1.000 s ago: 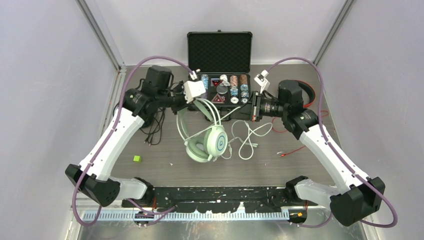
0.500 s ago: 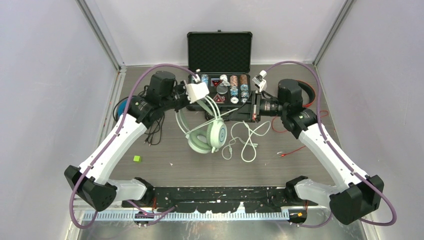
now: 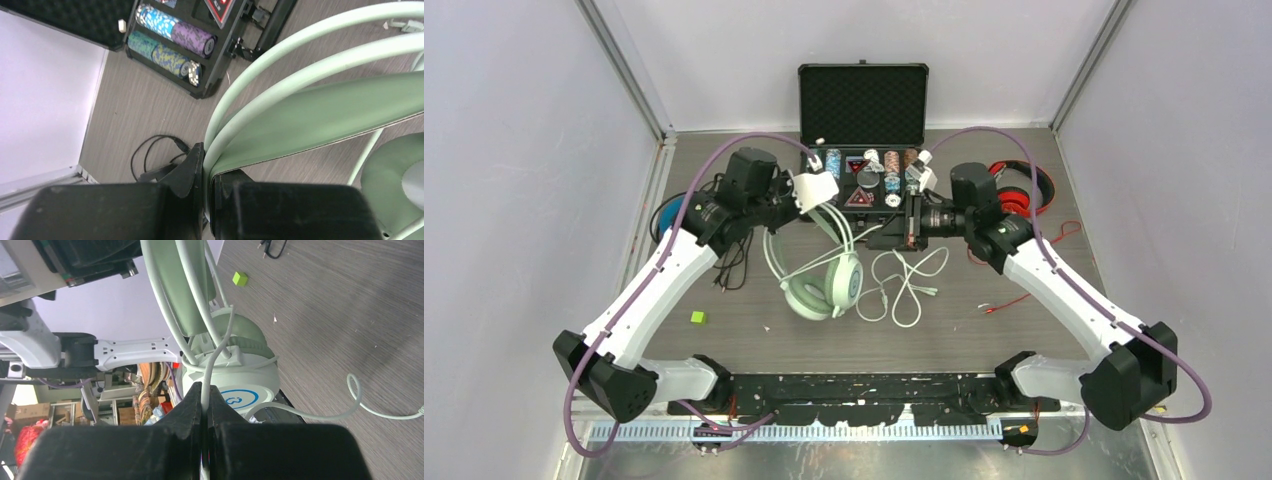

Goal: Wrap the headphones
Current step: Wrap the headphones cable around the headphones.

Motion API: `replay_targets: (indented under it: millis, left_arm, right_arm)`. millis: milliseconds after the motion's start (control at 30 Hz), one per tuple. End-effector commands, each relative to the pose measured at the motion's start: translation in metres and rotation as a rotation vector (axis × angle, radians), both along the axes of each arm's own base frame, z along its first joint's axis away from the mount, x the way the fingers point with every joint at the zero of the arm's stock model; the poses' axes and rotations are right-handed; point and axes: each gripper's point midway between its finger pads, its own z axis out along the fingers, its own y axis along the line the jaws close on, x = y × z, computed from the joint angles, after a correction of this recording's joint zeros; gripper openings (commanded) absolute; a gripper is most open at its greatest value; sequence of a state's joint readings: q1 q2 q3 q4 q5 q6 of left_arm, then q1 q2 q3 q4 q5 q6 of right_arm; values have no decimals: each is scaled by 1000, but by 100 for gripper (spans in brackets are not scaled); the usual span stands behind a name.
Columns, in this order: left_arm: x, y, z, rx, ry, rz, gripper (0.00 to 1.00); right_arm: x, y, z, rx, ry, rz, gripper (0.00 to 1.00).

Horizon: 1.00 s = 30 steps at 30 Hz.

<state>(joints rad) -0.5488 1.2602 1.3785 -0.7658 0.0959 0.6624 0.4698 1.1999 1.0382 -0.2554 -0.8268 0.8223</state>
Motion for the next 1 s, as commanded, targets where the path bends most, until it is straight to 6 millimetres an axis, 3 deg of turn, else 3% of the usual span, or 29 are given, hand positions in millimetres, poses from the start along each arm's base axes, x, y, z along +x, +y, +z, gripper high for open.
replay_targets:
  millis: [0, 200, 533, 833, 967]
  left_arm:
    - [-4, 11, 2, 19, 20, 35, 0]
    - [-5, 10, 1, 18, 52, 44, 0]
    - [-5, 14, -2, 35, 70, 66, 0]
    - [-9, 11, -5, 27, 97, 53, 0]
    - [-11, 18, -14, 60, 110, 72, 0]
  right_arm:
    - [6, 13, 17, 19, -103, -6, 0]
    - [-1, 28, -1, -26, -84, 14, 2]
    - [-6, 33, -23, -119, -82, 13, 8]
    - [-4, 41, -22, -135, -93, -1, 7]
    - [1, 46, 1, -93, -111, -11, 5]
